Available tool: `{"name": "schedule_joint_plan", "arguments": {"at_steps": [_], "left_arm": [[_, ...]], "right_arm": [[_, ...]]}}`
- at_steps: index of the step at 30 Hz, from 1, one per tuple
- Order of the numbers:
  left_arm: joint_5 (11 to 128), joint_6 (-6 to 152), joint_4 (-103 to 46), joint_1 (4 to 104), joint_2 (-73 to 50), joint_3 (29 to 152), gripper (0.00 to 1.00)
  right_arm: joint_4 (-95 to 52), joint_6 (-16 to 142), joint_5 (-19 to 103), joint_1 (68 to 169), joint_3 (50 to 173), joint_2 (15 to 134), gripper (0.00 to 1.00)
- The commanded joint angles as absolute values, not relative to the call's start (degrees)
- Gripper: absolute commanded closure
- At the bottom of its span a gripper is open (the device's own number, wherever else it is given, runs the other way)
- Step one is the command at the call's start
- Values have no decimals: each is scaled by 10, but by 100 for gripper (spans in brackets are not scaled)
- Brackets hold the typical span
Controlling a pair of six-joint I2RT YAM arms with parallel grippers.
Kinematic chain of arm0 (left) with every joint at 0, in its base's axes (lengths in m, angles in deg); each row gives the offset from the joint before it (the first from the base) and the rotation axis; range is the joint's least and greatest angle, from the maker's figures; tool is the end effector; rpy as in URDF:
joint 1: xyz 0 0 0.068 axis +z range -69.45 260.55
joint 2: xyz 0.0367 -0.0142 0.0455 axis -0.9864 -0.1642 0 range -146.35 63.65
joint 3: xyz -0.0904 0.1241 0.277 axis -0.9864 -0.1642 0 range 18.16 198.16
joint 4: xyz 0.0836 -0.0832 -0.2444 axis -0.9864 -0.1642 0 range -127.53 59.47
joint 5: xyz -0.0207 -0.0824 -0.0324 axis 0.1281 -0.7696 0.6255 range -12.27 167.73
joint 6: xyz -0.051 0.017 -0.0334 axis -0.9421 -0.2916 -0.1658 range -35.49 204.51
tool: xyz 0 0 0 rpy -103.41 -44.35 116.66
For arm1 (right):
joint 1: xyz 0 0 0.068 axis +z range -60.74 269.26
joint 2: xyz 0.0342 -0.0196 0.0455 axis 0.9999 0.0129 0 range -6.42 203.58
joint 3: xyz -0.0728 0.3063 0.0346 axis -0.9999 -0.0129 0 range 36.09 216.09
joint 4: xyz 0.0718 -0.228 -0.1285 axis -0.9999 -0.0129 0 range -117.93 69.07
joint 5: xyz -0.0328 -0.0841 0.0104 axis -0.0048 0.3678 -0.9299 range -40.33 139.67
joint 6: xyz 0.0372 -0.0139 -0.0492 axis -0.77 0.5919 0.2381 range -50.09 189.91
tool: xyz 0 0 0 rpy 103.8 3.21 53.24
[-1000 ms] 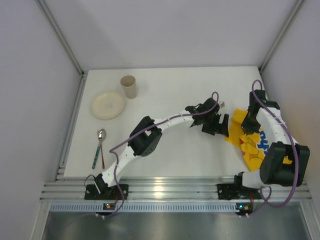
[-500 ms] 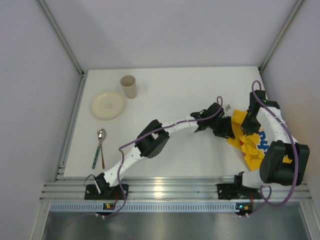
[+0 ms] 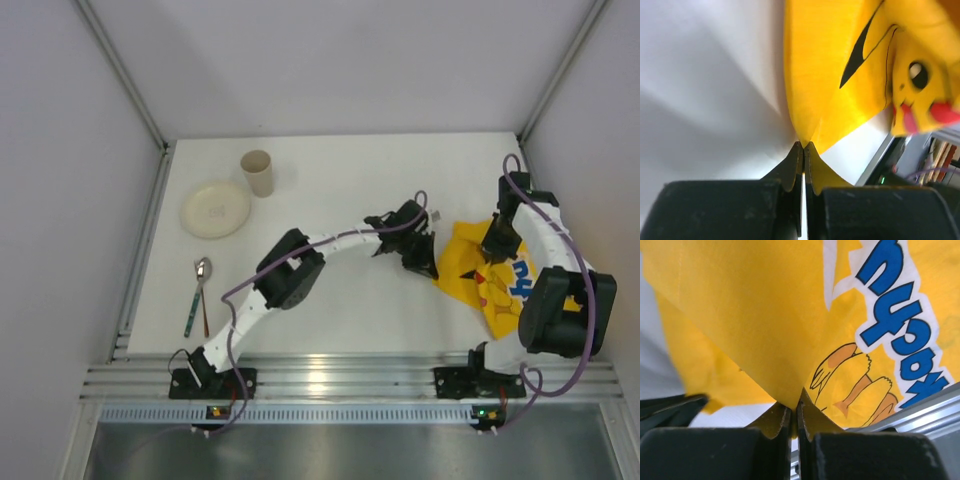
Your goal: Set the dinner table for one person
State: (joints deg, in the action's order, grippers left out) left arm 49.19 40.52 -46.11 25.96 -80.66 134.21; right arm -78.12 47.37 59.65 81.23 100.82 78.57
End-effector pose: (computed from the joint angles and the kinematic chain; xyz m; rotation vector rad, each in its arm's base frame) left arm 0.3337 -0.5097 0.1449 0.5354 2.6350 -1.3069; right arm 0.2761 -0.0474 0.2703 0.7902 2.7857 -0.2107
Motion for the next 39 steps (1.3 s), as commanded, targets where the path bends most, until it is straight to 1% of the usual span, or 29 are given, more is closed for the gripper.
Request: {"name": "schedule_joint_plan", "arguments": {"at_steps": [1, 2, 3, 4, 5, 6, 7, 8, 10, 11, 14, 16, 18, 21, 22, 23, 25, 27, 30, 34, 37, 39], "left_arm": [[498, 491, -585, 352, -658, 1280, 100], [512, 545, -615, 368, -638, 1262, 100], [525, 572, -674, 383, -621, 1257, 100], [535, 599, -700, 412, -599, 1256, 100], [541, 649, -723, 427, -595, 1264, 100], [546, 672, -779, 441, -592, 1273, 100], [556, 692, -801, 465, -597, 1285, 100], [565, 716, -817, 478, -598, 1303, 100], [573, 719, -818, 516, -592, 1300, 100], [596, 715, -820, 529, -591, 1306, 100], [601, 703, -827, 560, -589, 1325, 100], [616, 704, -832, 566, -576, 1330, 100], [645, 696, -835, 566, -556, 1302, 100], [676, 652, -834, 566, -495, 1206, 100], [688, 626, -821, 566, -454, 1171, 100], [682, 618, -808, 566, -434, 1100, 100], [679, 584, -776, 566, -387, 1011, 100], [688, 565, -769, 566, -363, 972, 100], [717, 485, -773, 571, -342, 894, 100], [704, 394, -756, 571, -295, 817, 100], [684, 338, -748, 559, -248, 774, 100], [687, 335, -745, 538, -216, 772, 100]], "right_arm": [[-783, 475, 597, 806, 1052, 794, 100], [-782, 473, 589, 806, 1054, 795, 100], [-778, 472, 583, 806, 1054, 798, 100], [-775, 472, 575, 806, 1053, 803, 99], [-765, 472, 557, 806, 1045, 805, 91], [-760, 472, 546, 806, 1039, 809, 82], [-753, 472, 535, 806, 1032, 814, 67], [-742, 470, 512, 806, 1018, 817, 40], [-735, 464, 500, 806, 1006, 831, 19], [-729, 464, 473, 810, 995, 834, 14], [-722, 461, 462, 820, 981, 833, 9], [-717, 459, 462, 825, 974, 823, 9], [-716, 456, 462, 828, 967, 816, 7], [-721, 451, 470, 830, 966, 804, 4], [-722, 450, 469, 830, 967, 796, 3], [-719, 450, 466, 833, 970, 788, 0], [-718, 450, 457, 835, 988, 761, 0], [-721, 450, 438, 838, 1015, 735, 0], [-697, 437, 401, 841, 1079, 692, 0], [-694, 426, 369, 845, 1149, 697, 0], [-714, 430, 372, 849, 1126, 716, 0], [-740, 435, 392, 850, 1097, 710, 0]]}}
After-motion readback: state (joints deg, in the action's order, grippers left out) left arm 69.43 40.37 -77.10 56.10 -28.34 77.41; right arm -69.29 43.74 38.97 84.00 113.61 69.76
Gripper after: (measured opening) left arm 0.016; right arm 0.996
